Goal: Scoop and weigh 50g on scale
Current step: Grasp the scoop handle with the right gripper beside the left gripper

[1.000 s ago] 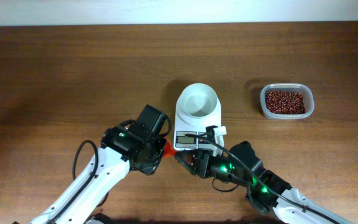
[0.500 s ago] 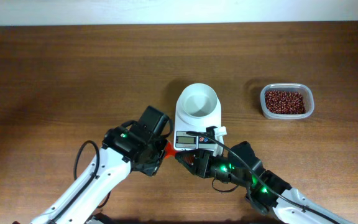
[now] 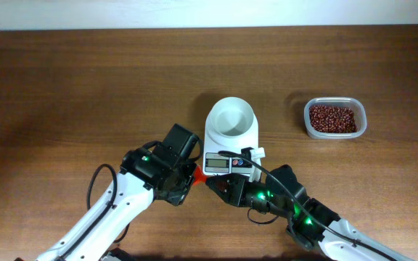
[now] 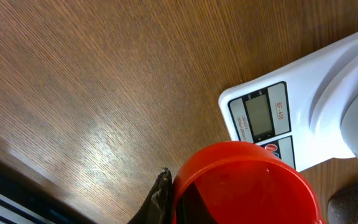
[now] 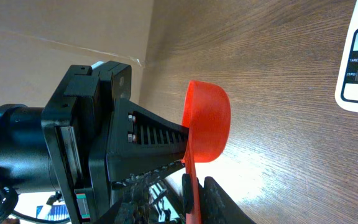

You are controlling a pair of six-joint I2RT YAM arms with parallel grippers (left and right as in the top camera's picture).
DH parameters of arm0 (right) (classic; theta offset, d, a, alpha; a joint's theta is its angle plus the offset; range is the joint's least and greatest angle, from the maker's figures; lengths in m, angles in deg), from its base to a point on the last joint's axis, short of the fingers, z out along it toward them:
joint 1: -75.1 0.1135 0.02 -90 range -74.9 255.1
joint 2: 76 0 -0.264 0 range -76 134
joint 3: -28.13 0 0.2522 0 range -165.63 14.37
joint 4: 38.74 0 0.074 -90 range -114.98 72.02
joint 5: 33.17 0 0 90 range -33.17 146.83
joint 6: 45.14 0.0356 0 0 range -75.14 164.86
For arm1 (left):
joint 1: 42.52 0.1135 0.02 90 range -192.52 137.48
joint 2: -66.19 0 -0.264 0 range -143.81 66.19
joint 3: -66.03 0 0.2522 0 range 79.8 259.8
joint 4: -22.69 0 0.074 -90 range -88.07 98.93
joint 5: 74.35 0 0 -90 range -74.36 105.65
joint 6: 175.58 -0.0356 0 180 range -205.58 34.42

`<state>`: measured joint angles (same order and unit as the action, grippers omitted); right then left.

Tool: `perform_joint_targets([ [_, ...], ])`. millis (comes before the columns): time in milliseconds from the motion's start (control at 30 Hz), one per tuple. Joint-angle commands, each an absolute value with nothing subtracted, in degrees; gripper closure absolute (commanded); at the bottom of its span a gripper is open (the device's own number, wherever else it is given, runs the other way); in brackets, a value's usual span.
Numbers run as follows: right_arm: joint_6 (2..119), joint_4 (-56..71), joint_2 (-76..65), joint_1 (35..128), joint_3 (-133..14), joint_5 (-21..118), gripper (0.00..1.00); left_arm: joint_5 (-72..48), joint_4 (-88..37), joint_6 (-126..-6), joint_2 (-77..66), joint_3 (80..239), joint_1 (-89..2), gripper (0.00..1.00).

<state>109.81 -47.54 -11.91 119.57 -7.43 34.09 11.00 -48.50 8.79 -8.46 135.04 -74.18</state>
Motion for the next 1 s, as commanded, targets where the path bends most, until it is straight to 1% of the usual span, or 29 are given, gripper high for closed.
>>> perform_joint_targets([
  [0, 110.1, -48.0, -11.9, 120.2, -8.4, 33.3, 0.72, 10.5, -48.3, 9.7, -7.9, 134.9, -76.0, 1.0],
  [200, 110.1, -47.9, -11.9, 120.2, -8.4, 33.3, 0.73, 11.0, -48.3, 9.8, -7.9, 134.9, -77.7, 1.0],
  [400, 110.1, -47.9, -11.9, 120.2, -8.4, 33.3, 0.78, 11.0, -48.4, 9.8, -7.9, 134.9, -77.7, 1.0],
  [533, 110.1, -47.9, -11.9, 120.2, -8.4, 33.3, 0.84, 11.0, -48.4, 9.8, -7.9, 134.9, -77.7, 1.0],
  [833, 110.1, -47.7, -11.9, 120.2, -8.4, 33.3, 0.85, 11.0, -48.9, 9.7, -7.9, 134.9, -77.7, 1.0],
  [967, 110.1, -47.7, -11.9, 120.2, -8.4, 33.3, 0.9, 11.0, -48.9, 9.3, -7.9, 134.9, -77.7, 1.0],
])
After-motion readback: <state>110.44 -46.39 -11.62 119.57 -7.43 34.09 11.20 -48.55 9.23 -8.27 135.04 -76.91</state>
